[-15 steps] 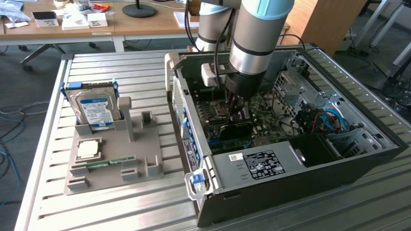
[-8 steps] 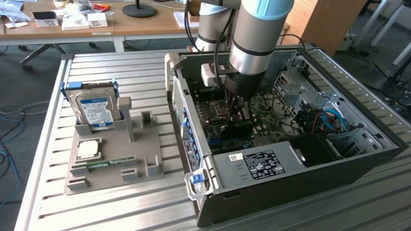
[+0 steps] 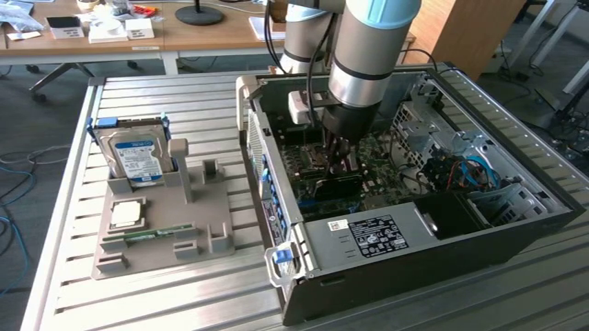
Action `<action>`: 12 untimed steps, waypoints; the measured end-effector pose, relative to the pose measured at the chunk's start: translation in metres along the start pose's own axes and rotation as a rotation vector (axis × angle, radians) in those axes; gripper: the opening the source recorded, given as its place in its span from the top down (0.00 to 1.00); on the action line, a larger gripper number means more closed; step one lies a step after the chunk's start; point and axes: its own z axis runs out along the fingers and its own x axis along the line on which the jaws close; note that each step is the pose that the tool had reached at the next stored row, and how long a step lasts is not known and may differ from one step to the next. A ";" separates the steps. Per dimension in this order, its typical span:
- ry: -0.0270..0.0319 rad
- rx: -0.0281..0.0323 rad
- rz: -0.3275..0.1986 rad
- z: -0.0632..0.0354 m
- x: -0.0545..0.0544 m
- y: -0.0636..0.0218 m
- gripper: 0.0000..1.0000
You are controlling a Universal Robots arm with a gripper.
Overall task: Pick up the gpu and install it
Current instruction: 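Press down on the gpu until it lock into place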
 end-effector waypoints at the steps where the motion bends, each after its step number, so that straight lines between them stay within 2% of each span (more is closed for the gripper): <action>1: -0.0004 0.0001 0.000 -0.0004 0.000 0.0000 0.89; 3: -0.0023 0.0011 0.000 -0.0023 0.000 -0.0001 0.89; 4: -0.0012 0.0008 0.000 -0.0044 0.000 -0.0001 0.89; 5: 0.0002 0.0000 0.000 -0.0074 0.000 -0.0001 0.89; 12: 0.0002 0.0000 0.000 -0.0291 -0.001 -0.0005 0.89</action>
